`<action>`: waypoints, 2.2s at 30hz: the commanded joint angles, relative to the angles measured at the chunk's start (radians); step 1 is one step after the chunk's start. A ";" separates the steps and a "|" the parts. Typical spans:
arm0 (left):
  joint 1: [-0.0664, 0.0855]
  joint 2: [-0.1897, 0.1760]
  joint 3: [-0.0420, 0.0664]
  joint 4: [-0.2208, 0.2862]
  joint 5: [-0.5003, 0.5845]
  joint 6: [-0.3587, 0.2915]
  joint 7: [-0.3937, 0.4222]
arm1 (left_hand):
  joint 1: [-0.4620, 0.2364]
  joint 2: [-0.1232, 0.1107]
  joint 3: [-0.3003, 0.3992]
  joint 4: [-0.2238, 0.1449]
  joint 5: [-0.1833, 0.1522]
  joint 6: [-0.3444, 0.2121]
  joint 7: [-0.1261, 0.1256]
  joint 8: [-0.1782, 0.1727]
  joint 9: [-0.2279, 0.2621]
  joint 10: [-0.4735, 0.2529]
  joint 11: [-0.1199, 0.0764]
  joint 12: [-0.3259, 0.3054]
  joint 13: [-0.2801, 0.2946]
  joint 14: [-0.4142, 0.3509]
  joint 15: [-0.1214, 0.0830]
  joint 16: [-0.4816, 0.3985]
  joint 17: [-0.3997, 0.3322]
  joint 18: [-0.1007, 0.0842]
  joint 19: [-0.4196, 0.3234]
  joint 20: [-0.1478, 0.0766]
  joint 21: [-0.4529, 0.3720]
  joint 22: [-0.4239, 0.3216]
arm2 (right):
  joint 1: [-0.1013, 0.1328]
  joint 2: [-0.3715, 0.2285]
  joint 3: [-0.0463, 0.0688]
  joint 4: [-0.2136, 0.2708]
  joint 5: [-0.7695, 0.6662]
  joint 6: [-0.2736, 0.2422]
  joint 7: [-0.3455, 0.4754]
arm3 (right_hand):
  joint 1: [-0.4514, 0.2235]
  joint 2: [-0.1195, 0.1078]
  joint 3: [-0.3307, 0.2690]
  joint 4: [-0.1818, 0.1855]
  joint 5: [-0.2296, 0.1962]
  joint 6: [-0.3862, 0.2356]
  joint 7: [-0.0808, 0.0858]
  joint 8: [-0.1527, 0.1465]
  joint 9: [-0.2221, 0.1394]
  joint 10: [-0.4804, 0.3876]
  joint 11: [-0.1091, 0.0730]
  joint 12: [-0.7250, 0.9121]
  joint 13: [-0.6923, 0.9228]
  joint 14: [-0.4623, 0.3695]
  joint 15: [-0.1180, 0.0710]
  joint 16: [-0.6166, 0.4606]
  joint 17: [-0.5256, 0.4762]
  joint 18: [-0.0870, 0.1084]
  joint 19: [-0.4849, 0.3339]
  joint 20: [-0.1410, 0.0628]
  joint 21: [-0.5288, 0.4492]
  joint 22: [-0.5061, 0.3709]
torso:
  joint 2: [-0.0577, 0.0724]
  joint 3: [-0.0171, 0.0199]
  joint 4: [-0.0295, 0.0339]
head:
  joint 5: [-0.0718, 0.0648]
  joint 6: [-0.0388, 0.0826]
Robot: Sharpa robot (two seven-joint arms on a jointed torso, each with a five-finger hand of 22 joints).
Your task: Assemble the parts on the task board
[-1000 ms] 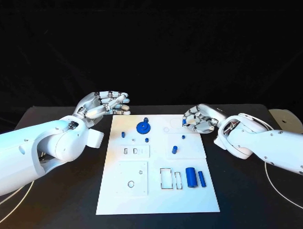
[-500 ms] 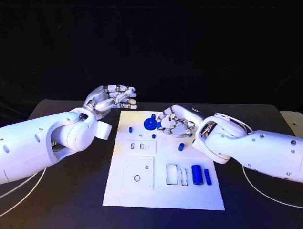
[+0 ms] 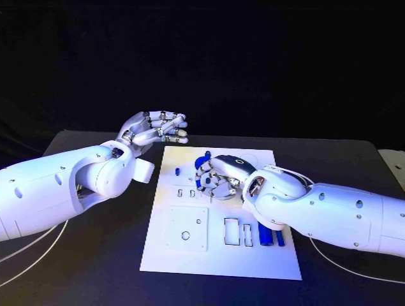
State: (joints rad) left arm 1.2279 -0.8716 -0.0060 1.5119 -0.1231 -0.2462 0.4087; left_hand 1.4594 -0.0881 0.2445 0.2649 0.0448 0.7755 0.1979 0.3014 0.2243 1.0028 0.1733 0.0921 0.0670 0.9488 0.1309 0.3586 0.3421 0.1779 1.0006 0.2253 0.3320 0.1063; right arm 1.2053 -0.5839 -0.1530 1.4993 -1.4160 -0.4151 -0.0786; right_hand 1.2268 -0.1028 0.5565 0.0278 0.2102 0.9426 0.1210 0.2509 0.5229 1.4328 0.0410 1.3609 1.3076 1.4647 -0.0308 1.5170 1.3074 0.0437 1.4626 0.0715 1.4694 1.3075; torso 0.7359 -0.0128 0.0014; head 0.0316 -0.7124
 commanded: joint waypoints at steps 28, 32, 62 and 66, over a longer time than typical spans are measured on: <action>0.000 -0.002 0.001 0.001 0.006 0.025 0.004 | 0.010 0.000 0.008 0.000 0.006 0.001 0.022 -0.007 -0.001 0.007 0.001 -0.005 0.001 -0.007 -0.002 -0.007 0.001 0.005 0.003 0.001 -0.004 -0.002 | -0.035 0.027 -0.005 -0.030 -0.132 0.084 -0.056 | -0.019 0.001 0.000 0.001 -0.002 0.006 -0.002 0.004 0.019 -0.003 -0.006 -0.004 0.054 0.078 -0.008 0.004 0.128 -0.011 0.054 -0.007 0.000 0.133 | 0.001 0.0010 -0.0003 | -0.002 -0.010; 0.000 -0.003 0.000 0.001 0.006 0.025 0.004 | 0.010 0.000 0.008 0.000 0.006 0.001 0.022 -0.007 -0.001 0.007 0.001 -0.005 0.001 -0.007 -0.002 -0.007 0.001 0.005 0.003 0.001 -0.004 -0.002 | -0.036 0.027 -0.005 -0.034 -0.135 0.093 -0.060 | -0.024 -0.003 -0.002 0.003 -0.005 0.003 -0.001 0.002 0.019 -0.004 -0.006 -0.005 0.052 0.078 -0.008 0.004 0.127 -0.011 0.054 -0.007 -0.001 0.132 | 0.000 0.0004 0.0010 | -0.005 -0.010; 0.000 -0.007 0.000 0.000 0.006 0.025 0.002 | 0.013 0.000 0.012 -0.001 0.006 0.003 0.021 -0.007 -0.001 0.011 0.000 -0.008 0.001 -0.007 -0.002 -0.009 0.005 0.005 0.004 0.001 -0.004 -0.003 | -0.036 0.032 -0.005 -0.038 -0.138 0.096 -0.063 | -0.064 -0.040 -0.024 0.022 -0.049 -0.057 0.025 -0.045 0.009 -0.027 0.016 -0.033 0.030 0.076 0.011 0.000 0.120 -0.008 0.049 0.007 -0.014 0.120 | 0.000 0.0004 -0.0004 | -0.007 -0.013; 0.000 -0.007 0.000 0.000 0.006 0.025 0.001 | 0.013 0.000 0.012 -0.001 0.006 0.003 0.021 -0.007 -0.001 0.011 0.000 -0.008 0.001 -0.007 -0.002 -0.009 0.005 0.005 0.004 0.001 -0.004 -0.003 | -0.036 0.034 -0.005 -0.036 -0.139 0.093 -0.064 | -0.066 -0.045 -0.028 0.025 -0.059 -0.070 0.031 -0.055 0.006 -0.033 0.021 -0.040 0.024 0.076 0.014 -0.001 0.119 -0.007 0.048 0.011 -0.016 0.118 | 0.001 0.0009 -0.0001 | -0.007 -0.013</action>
State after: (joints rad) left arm 1.2280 -0.8796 -0.0062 1.5104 -0.1208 -0.2377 0.4045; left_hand 1.4594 -0.0881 0.2515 0.2635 0.0448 0.7756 0.1979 0.2977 0.2244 1.0100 0.1734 0.0872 0.0670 0.9487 0.1309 0.3528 0.3460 0.1780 1.0006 0.2253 0.3320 0.1043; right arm 1.1722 -0.5517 -0.1556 1.4637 -1.5403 -0.3476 -0.1279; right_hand 1.1618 -0.1381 0.5323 0.0510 0.1541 0.8769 0.1513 0.1989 0.5302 1.4039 0.0627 1.3242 1.3081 1.4648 -0.0231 1.5170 1.3075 0.0452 1.4662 0.0757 1.4588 1.3076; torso 0.7361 -0.0122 0.0009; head 0.0247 -0.7250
